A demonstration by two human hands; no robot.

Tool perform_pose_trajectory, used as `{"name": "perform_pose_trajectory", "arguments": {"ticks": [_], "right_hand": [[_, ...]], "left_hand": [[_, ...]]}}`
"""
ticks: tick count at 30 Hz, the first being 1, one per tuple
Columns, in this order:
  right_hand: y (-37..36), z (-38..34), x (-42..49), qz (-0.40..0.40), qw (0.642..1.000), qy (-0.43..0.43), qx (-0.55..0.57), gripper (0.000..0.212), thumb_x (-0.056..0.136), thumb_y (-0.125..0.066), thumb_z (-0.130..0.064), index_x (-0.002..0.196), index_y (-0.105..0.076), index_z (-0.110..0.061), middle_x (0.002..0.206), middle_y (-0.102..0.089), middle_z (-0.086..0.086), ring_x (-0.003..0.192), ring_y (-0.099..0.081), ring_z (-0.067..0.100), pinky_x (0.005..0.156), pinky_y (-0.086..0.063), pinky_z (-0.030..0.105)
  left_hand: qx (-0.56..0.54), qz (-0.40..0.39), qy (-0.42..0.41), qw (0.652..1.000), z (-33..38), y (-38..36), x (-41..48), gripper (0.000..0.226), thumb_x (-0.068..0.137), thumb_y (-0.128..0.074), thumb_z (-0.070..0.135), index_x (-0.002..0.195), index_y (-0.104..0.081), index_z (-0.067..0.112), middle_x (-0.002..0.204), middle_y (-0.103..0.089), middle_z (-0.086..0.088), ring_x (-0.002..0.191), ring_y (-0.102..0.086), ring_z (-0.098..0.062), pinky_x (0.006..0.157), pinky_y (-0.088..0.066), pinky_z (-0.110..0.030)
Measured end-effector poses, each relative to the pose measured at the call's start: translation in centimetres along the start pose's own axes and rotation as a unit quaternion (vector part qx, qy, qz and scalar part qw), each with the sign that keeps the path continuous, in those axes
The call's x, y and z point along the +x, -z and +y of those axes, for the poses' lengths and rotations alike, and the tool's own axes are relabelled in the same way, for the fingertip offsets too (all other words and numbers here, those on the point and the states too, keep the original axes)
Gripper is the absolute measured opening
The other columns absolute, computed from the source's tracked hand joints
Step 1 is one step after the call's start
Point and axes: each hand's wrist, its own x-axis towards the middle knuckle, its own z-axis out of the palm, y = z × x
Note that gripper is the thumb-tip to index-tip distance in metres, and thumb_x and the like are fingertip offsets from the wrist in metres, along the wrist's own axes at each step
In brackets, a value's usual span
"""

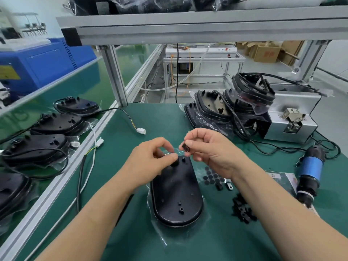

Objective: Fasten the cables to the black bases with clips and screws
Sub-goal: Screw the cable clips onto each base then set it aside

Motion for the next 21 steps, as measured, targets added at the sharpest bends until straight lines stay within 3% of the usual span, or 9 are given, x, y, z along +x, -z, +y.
{"name": "perform_pose_trajectory", "arguments": {"ticks": [4, 9, 12, 15, 17, 21], "right_hand": [[-2.2, 1.0, 1.5, 0.024, 0.999, 0.034, -0.003, 0.014, 0.092, -0.061, 0.004, 0.088, -0.059, -0.009, 0.08, -0.072, 0.009, 0.066, -0.064, 0.013, 0.059, -0.047, 0.019], [-4.0, 2.0, 2.3, 0.077, 0.988, 0.115, -0.072, 0.016, 0.088, -0.066, 0.008, 0.086, -0.061, -0.008, 0.081, -0.07, 0.019, 0.073, -0.063, 0.02, 0.071, -0.052, 0.029], [-4.4, 2.7, 2.2, 0.109, 0.974, 0.145, -0.135, 0.016, 0.086, -0.069, 0.004, 0.085, -0.064, -0.012, 0.087, -0.071, 0.024, 0.076, -0.062, 0.023, 0.076, -0.052, 0.034], [-3.8, 3.1, 2.1, 0.118, 0.963, 0.149, -0.189, 0.015, 0.088, -0.07, -0.003, 0.085, -0.067, -0.017, 0.085, -0.073, 0.014, 0.076, -0.064, 0.023, 0.075, -0.053, 0.033], [-3.2, 3.2, 1.9, 0.109, 0.949, 0.16, -0.248, 0.013, 0.089, -0.07, -0.006, 0.087, -0.068, -0.019, 0.079, -0.07, 0.0, 0.072, -0.06, 0.01, 0.072, -0.049, 0.025], [-2.4, 2.9, 1.5, 0.063, 0.9, 0.224, -0.368, 0.012, 0.091, -0.067, -0.004, 0.099, -0.071, -0.013, 0.086, -0.069, -0.012, 0.08, -0.062, -0.001, 0.078, -0.047, 0.012]], "left_hand": [[-0.197, 0.014, 0.106, 0.975, 0.3, -0.6, -0.5, 0.009, 0.078, -0.079, 0.023, 0.077, -0.071, 0.018, 0.063, -0.058, 0.004, 0.051, -0.044, -0.008, 0.041, -0.028, -0.014], [-0.257, 0.107, 0.149, 0.949, 0.1, -1.0, -0.1, 0.015, 0.075, -0.08, 0.013, 0.08, -0.069, 0.004, 0.057, -0.055, -0.006, 0.055, -0.043, -0.017, 0.039, -0.027, -0.019], [-0.253, 0.153, 0.139, 0.945, 0.0, -1.4, -0.2, 0.011, 0.073, -0.08, 0.009, 0.074, -0.07, 0.006, 0.053, -0.059, -0.007, 0.051, -0.047, -0.018, 0.037, -0.029, -0.018], [-0.225, 0.182, 0.118, 0.95, -0.2, -1.6, -0.4, 0.011, 0.074, -0.08, 0.012, 0.068, -0.072, 0.015, 0.055, -0.065, -0.006, 0.053, -0.057, -0.021, 0.039, -0.032, -0.021], [-0.201, 0.182, 0.113, 0.956, -0.3, -1.6, -0.5, 0.012, 0.076, -0.079, 0.012, 0.067, -0.072, 0.017, 0.056, -0.067, -0.003, 0.054, -0.065, -0.019, 0.039, -0.033, -0.021], [-0.297, 0.132, 0.165, 0.931, -0.4, -1.3, 0.0, 0.01, 0.076, -0.074, 0.0, 0.074, -0.067, 0.006, 0.055, -0.062, -0.002, 0.047, -0.057, -0.008, 0.035, -0.031, -0.016]]}}
